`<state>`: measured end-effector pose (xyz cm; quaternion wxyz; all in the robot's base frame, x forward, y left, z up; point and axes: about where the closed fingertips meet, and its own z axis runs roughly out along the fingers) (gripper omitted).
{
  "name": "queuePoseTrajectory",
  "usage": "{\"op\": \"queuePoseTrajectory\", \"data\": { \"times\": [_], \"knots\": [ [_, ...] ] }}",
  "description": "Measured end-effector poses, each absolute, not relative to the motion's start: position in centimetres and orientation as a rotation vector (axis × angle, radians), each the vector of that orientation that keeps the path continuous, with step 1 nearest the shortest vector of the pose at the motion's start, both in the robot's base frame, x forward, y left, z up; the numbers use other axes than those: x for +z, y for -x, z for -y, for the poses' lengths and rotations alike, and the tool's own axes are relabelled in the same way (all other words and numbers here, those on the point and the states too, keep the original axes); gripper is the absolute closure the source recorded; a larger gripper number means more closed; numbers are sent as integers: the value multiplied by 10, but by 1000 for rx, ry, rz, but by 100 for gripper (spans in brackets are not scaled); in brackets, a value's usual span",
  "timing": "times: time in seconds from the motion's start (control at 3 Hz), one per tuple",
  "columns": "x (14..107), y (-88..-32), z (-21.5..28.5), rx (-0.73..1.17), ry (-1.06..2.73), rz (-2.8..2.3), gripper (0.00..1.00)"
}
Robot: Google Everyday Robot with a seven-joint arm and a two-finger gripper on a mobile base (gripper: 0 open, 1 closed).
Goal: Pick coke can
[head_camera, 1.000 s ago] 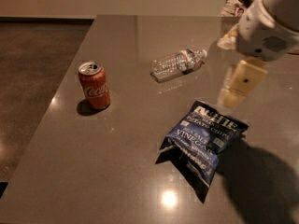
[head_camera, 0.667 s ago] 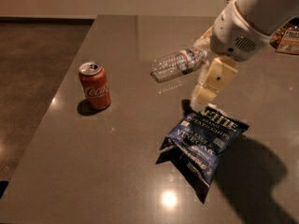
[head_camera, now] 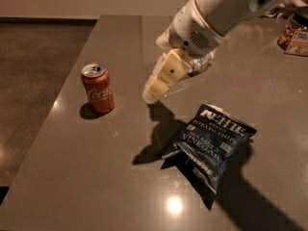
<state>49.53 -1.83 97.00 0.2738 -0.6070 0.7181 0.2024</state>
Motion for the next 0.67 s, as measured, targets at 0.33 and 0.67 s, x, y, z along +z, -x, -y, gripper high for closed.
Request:
{"op": "queuePoseTrajectory", "data": {
  "times": [0.33,0.67],
  "knots": [
    [966,-506,-21,621,1594,-1908,0],
    [954,-517,-56,686,1561,-1911,0]
  ]
}}
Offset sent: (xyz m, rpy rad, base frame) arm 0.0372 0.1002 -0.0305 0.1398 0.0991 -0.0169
